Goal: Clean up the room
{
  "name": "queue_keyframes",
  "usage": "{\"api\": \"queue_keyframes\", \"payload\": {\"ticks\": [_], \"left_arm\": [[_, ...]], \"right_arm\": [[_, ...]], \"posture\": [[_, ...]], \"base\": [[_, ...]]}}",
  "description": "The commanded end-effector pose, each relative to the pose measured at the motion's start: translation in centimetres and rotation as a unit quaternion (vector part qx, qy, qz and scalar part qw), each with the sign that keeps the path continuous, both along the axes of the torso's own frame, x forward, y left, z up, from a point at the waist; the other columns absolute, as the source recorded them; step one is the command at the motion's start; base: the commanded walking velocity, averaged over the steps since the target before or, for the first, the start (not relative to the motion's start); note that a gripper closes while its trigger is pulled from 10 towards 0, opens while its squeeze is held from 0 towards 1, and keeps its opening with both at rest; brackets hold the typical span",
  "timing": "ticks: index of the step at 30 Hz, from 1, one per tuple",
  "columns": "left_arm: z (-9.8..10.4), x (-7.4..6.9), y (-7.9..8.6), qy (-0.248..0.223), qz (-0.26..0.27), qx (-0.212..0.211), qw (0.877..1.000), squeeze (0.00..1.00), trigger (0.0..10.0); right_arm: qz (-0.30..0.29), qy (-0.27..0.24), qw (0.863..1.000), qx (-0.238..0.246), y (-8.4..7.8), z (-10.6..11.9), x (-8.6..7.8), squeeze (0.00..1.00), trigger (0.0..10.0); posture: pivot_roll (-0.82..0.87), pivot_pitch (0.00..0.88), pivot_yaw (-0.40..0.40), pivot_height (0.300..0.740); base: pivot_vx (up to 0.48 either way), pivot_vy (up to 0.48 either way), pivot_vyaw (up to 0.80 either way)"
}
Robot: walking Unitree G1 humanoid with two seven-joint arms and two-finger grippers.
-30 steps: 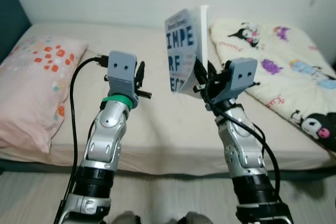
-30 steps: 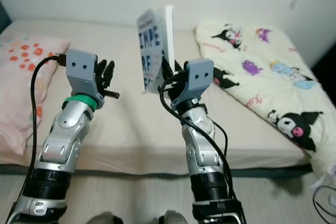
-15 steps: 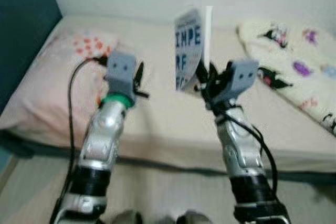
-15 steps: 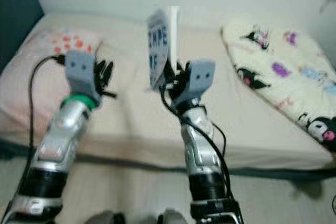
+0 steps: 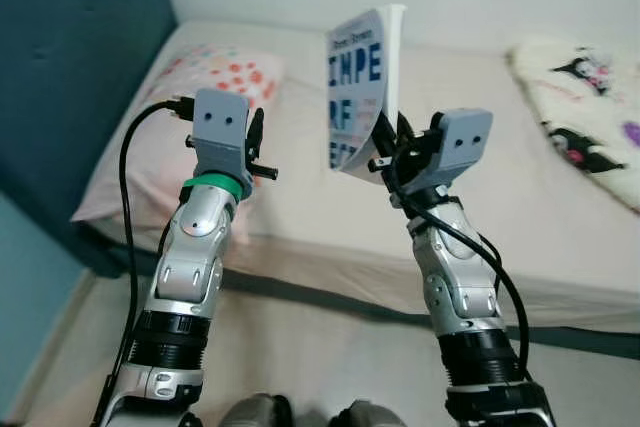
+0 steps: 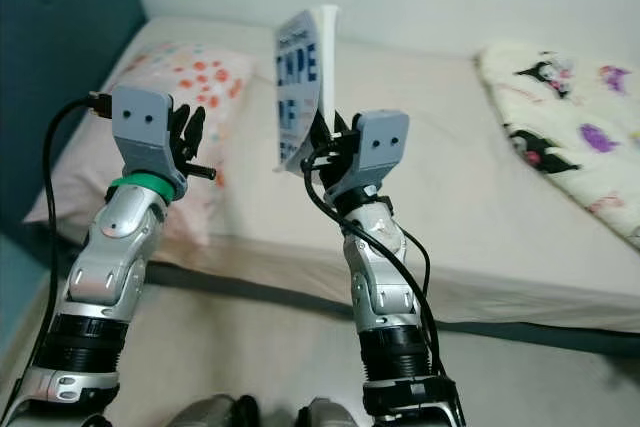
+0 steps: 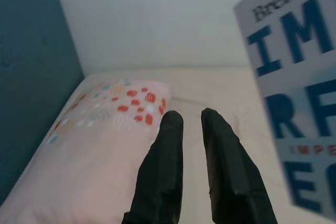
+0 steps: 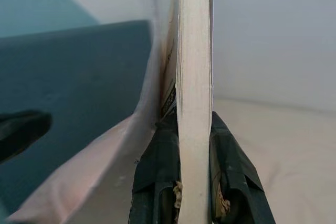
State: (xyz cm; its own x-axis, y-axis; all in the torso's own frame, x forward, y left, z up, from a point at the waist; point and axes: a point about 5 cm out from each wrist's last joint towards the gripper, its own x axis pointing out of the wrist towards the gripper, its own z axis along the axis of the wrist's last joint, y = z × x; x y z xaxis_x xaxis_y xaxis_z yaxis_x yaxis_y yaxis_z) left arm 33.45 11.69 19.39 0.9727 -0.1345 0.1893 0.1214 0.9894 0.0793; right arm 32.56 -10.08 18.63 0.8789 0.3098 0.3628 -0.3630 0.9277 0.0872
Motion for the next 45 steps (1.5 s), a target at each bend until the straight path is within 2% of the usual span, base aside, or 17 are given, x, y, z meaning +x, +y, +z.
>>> {"api": "queue_keyframes", "payload": {"ticks": [1, 20, 26, 39, 45], "left_arm": [[-0.13, 0.0, -0.18, 0.004, -0.007, 0.0, 1.0, 0.0, 10.0], [-0.15, -0.1, -0.15, 0.002, -0.007, 0.002, 1.0, 0.0, 10.0], [0.0, -0.19, -0.35, -0.01, -0.01, 0.018, 1.0, 0.0, 10.0], [-0.01, -0.37, -0.69, -0.016, -0.02, 0.024, 0.999, 0.0, 10.0], [-0.14, -0.36, -0.8, -0.01, -0.024, 0.015, 1.0, 0.0, 10.0]], "right_arm": [[-0.006, -0.015, 1.0, 0.009, -0.29, 0.59, -0.03, 0.0, 10.0], [-0.005, -0.013, 1.0, 0.009, -0.18, 0.43, -0.1, 0.0, 10.0], [-0.006, -0.013, 1.0, 0.01, -0.18, 0.41, -0.09, 0.0, 10.0], [-0.006, -0.011, 1.0, 0.009, -0.23, 0.32, -0.11, 0.0, 10.0], [-0.006, -0.011, 1.0, 0.009, -0.21, 0.3, -0.13, 0.0, 10.0]], "posture": [[-0.02, 0.0, 0.021, 0.721], [-0.02, 0.0, 0.023, 0.721], [-0.02, 0.0, 0.024, 0.721], [-0.02, 0.0, 0.023, 0.721], [-0.03, 0.0, 0.024, 0.721]], "base": [[0.0, 0.296, 0.0], [0.0, 0.291, 0.0], [0.0, 0.0, 0.0], [0.0, -0.48, 0.0], [0.0, 0.0, 0.0]]}}
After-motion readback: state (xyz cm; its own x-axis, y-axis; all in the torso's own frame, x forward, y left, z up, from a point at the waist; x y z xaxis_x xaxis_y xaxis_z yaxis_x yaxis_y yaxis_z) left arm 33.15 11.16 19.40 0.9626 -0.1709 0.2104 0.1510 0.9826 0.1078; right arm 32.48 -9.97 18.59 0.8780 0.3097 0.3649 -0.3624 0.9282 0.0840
